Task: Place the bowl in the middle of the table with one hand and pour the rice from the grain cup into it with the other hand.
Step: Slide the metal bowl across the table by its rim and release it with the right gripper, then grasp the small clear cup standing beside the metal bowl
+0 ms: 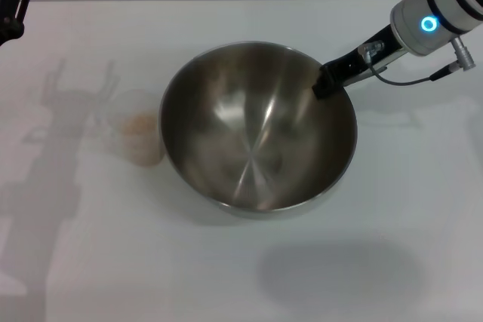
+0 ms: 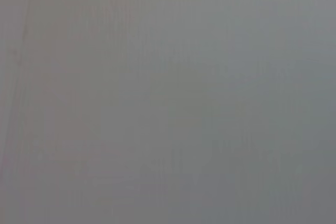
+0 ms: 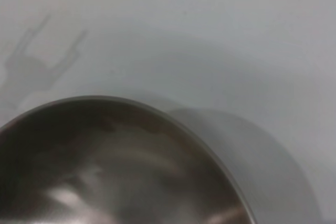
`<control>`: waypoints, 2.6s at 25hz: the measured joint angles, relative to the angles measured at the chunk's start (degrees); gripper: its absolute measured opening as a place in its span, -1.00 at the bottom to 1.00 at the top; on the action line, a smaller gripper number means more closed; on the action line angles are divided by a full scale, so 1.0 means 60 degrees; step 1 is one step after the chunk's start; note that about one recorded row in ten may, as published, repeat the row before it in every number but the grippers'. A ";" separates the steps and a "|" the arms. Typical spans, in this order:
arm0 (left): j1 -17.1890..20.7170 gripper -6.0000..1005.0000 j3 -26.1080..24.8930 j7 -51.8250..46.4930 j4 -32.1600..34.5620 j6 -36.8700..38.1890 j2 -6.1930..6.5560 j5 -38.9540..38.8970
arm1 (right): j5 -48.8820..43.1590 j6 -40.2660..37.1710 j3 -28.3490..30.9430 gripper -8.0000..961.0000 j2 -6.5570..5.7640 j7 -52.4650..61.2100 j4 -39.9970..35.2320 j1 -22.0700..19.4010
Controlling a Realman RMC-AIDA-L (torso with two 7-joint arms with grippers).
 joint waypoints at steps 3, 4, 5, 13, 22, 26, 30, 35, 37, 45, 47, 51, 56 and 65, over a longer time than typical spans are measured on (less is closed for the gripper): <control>0.0016 0.52 0.0005 -0.0003 -0.0011 0.0040 -0.0006 0.0000 | -0.0003 -0.0042 -0.0079 -0.85 0.0026 0.0033 0.0012 -0.0048; 0.0033 0.52 0.0027 -0.0003 -0.0017 0.0097 -0.0013 0.0000 | -0.0004 -0.0058 -0.0080 -0.85 0.0037 0.0038 0.0013 -0.0058; 0.0033 0.51 0.0027 -0.0003 -0.0017 0.0097 -0.0013 0.0000 | -0.0008 -0.0078 -0.0081 -0.85 0.0050 0.0046 0.0014 -0.0064; 0.0155 0.51 0.0062 -0.0004 -0.0064 0.0260 -0.0016 -0.0001 | -0.0053 -0.0153 -0.0082 -0.82 0.0056 0.0115 0.0079 -0.0076; 0.0265 0.50 0.0089 -0.0005 -0.0060 0.0491 -0.0015 -0.0002 | -0.0057 -0.0163 -0.0244 -0.79 0.0060 0.0129 -0.0071 -0.0067; 0.0286 0.49 0.0092 -0.0005 -0.0060 0.0524 -0.0015 -0.0001 | -0.0059 -0.0089 -0.0245 -0.47 0.0063 0.0130 -0.0551 -0.0149; 0.0332 0.49 0.0116 -0.0009 -0.0066 0.0631 -0.0015 0.0010 | -0.0122 0.0128 -0.0412 -0.39 0.0081 0.0176 -0.2343 -0.0427; 0.0341 0.48 0.0117 -0.0017 -0.0076 0.0636 -0.0028 0.0015 | 0.0136 -0.0704 -0.0842 -0.38 0.0145 -0.0546 -0.4850 -0.1071; 0.0340 0.48 0.0118 -0.0019 -0.0086 0.0636 -0.0030 0.0015 | 0.0506 -0.1871 -0.1495 -0.36 0.0175 -0.0861 -0.5878 -0.1729; 0.0339 0.47 0.0118 -0.0020 -0.0090 0.0662 -0.0030 0.0014 | 0.0414 -0.7917 -0.4510 -0.15 0.0242 -0.1461 -0.6905 -0.4210; 0.0339 0.47 0.0118 -0.0020 -0.0089 0.0674 -0.0030 0.0014 | 0.0174 -1.0430 -0.5408 -0.02 0.0260 -0.1505 -0.6465 -0.4779; 0.0335 0.47 0.0118 -0.0020 -0.0089 0.0676 -0.0029 0.0013 | -0.0018 -1.3407 -0.6261 0.02 0.0260 -0.1509 -0.5522 -0.5171; 0.0298 0.46 0.0118 -0.0020 -0.0089 0.0624 -0.0036 0.0013 | 0.0014 -1.9540 -0.7940 0.07 0.0218 -0.1149 -0.2410 -0.5193; 0.0318 0.45 0.0117 0.0062 -0.0089 0.0102 -0.0056 0.0011 | 0.0591 -2.5787 -0.8590 0.17 0.0177 0.3620 0.2720 -0.4797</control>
